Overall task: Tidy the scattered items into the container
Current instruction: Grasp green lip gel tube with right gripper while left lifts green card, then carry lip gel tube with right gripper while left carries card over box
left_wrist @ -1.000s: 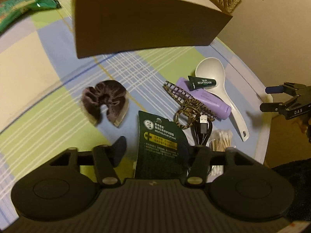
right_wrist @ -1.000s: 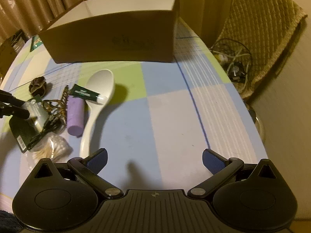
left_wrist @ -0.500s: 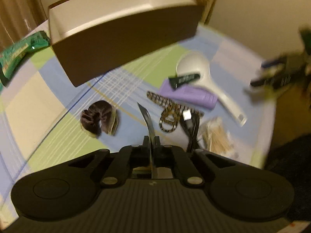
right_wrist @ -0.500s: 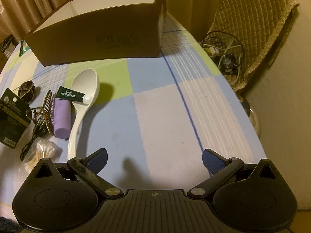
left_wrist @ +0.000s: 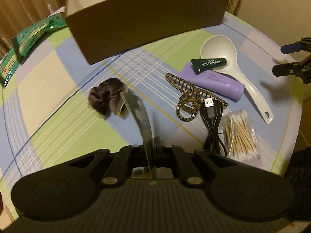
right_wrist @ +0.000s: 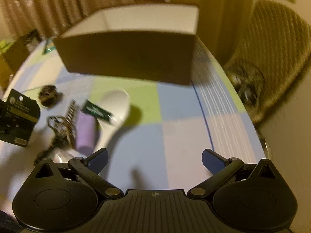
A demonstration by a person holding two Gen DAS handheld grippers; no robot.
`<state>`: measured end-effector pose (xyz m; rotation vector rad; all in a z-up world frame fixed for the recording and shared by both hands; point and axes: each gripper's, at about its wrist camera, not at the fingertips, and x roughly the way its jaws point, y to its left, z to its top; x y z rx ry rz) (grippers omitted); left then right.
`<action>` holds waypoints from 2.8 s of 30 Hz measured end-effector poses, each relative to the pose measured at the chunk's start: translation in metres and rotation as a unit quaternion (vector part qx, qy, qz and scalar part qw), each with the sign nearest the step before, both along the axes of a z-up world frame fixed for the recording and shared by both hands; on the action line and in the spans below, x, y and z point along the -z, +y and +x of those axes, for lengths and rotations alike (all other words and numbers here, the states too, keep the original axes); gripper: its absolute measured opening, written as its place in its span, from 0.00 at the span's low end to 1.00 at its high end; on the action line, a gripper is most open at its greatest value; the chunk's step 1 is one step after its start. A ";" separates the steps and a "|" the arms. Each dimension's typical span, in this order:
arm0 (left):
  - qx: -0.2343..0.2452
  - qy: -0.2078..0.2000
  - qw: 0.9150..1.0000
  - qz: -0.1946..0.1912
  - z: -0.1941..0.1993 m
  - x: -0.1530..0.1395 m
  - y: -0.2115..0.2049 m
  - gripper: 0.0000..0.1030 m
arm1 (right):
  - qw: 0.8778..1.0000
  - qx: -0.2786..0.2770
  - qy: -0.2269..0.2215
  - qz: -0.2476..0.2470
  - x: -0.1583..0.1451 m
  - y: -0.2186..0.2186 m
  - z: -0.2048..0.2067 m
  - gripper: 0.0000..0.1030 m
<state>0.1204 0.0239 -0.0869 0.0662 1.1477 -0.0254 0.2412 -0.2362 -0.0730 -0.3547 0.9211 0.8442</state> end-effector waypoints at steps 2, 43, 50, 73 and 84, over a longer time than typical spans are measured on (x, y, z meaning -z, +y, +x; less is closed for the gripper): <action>-0.016 -0.006 1.000 -0.002 -0.005 -0.003 0.003 0.00 | 0.999 -0.036 -0.015 0.014 -0.004 0.011 -0.004 0.91; -0.156 -0.025 0.987 -0.010 -0.036 -0.019 0.027 0.00 | 0.955 -0.293 -0.046 -0.025 0.020 0.099 -0.007 0.12; -0.149 -0.042 0.988 -0.014 -0.033 -0.029 0.021 0.00 | 0.962 -0.272 -0.033 -0.003 0.002 0.090 -0.009 0.12; -0.069 -0.163 0.984 -0.028 0.050 -0.121 0.009 0.00 | 0.970 -0.218 -0.066 0.082 -0.082 0.074 0.036 0.12; -0.054 -0.205 0.977 -0.029 0.125 -0.165 0.020 0.00 | 0.973 -0.193 -0.089 0.093 -0.110 0.102 0.104 0.12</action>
